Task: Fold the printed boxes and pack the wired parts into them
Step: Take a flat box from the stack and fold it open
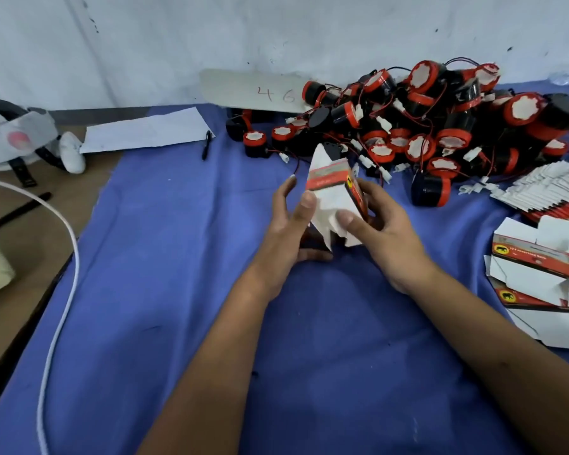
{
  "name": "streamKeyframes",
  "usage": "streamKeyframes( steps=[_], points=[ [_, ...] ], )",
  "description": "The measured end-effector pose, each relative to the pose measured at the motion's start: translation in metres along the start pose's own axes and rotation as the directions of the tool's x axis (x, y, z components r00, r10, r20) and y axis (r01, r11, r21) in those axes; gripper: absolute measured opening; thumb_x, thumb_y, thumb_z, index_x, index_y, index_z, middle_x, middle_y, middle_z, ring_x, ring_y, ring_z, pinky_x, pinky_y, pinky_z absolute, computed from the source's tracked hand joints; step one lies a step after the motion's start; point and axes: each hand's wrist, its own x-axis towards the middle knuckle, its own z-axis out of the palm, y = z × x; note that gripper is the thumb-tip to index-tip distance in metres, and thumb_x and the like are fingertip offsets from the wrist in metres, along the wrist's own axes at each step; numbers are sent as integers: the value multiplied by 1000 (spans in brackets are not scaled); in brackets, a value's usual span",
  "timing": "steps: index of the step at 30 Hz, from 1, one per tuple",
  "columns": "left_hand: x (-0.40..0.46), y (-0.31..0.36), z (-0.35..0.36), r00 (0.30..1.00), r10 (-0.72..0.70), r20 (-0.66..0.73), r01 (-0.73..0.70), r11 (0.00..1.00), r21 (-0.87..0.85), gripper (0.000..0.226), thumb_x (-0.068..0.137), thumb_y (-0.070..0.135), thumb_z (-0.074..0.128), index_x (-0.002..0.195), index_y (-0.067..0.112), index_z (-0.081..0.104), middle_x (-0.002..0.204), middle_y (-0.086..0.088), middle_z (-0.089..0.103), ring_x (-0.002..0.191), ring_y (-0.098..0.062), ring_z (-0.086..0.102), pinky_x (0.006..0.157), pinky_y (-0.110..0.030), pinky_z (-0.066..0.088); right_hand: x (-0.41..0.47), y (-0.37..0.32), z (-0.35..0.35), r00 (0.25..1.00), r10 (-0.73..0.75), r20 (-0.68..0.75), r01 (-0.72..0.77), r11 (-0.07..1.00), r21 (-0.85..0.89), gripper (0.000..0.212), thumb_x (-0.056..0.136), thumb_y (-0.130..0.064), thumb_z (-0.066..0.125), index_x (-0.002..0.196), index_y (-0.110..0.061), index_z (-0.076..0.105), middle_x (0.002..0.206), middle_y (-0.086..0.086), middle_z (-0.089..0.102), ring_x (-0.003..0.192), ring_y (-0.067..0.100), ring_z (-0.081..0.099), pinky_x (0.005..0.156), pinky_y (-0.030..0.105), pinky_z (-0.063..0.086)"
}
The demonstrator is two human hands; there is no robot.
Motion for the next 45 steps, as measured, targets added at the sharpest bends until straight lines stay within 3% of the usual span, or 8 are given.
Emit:
streamKeyframes(
  steps=[5,12,18,20,25,28,38,45],
  points=[
    [2,-6,-5,992,122,38,-126,982,143,90,77,45,76,153,54,28,142,13,56,109,-4,67,75,-30,58,2,-4,3,995,102,-14,-102,995,-1,38,94,-45,59,116,-16,68,112,7,70,93,22,71,65,37,55],
    [3,-10,5,945,326,-32,-273,838,472,57,86,17,50,133,48,54,135,9,63,120,-18,62,94,-41,57,-4,-7,12,999,-37,17,40,955,-292,65,73,-63,70,129,-50,39,140,-6,33,132,-10,36,101,15,45],
    [-1,-12,5,948,315,-47,-237,797,555,69,76,10,53,138,39,56,131,1,61,113,1,60,89,-17,52,-3,-9,11,981,-59,-182,46,996,-77,85,81,-42,77,152,-24,33,145,-1,51,136,15,50,106,52,49],
    [1,-10,5,957,269,-112,-192,870,454,66,76,15,54,142,26,58,136,-2,60,121,-15,62,97,-35,56,-4,-10,9,982,-38,-185,29,998,-49,101,83,-38,77,161,-31,13,158,-4,39,144,17,41,108,58,46],
    [2,-7,7,900,325,-291,-179,884,432,46,85,21,64,130,20,63,126,6,65,117,-22,64,91,-53,59,-3,-6,8,996,-35,-84,22,989,-145,108,84,-20,83,162,-27,9,145,-41,35,137,-11,40,106,17,43],
    [1,-7,7,849,395,-350,-207,859,468,46,81,3,66,123,23,63,118,14,67,112,-10,63,90,-46,59,-2,-4,9,999,7,-33,-15,971,-240,101,85,-8,79,161,-26,14,143,-34,38,127,-20,42,96,4,40],
    [3,-7,-1,782,604,-154,-302,583,754,65,66,-10,68,124,19,66,116,3,64,96,-1,54,81,-4,37,-3,-10,17,971,-225,-88,130,793,-595,66,87,-16,74,148,-27,51,156,3,32,139,22,38,112,40,42],
    [1,-9,-7,843,537,-27,-283,485,828,80,66,-14,50,126,37,66,130,8,47,100,-8,53,75,-13,44,0,-6,9,977,-121,-177,15,861,-509,34,95,-15,68,126,-28,71,141,-5,55,127,0,51,98,1,36]
  ],
)
